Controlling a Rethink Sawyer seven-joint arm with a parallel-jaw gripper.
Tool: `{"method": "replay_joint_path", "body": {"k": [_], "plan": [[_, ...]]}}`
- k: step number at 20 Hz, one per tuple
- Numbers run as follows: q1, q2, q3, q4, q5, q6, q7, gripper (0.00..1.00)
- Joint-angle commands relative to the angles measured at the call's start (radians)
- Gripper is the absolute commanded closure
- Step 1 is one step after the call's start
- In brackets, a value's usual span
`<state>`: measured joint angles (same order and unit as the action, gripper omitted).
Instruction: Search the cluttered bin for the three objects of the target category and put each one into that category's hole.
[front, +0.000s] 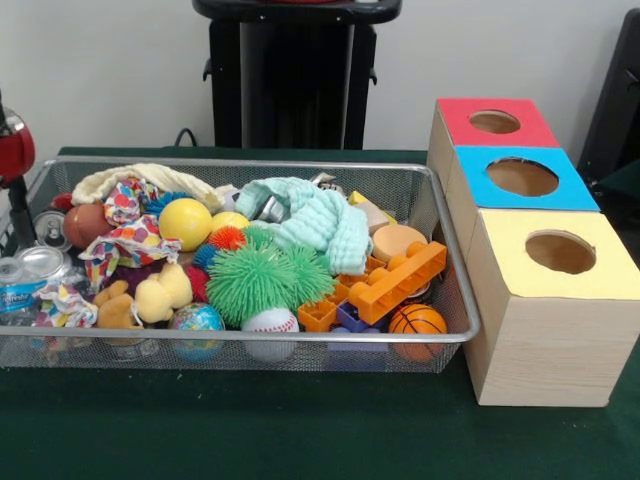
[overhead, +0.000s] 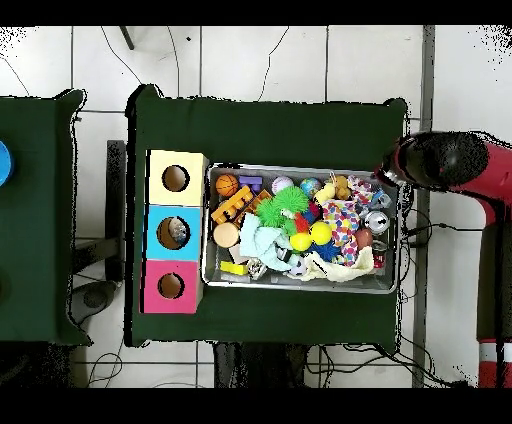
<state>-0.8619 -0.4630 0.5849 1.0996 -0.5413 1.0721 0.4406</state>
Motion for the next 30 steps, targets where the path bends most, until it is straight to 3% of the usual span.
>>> {"method": "replay_joint_path", "body": {"k": [1, 14, 30], "plan": [[-0.009, -0.004, 0.067, 0.140, -0.049, 0.029, -0.321, 0.00], [-0.043, -0.016, 0.120, 0.208, -0.062, 0.000, -0.457, 0.00], [-0.078, 0.047, 0.109, 0.131, -0.115, 0.007, -0.563, 0.00]]}}
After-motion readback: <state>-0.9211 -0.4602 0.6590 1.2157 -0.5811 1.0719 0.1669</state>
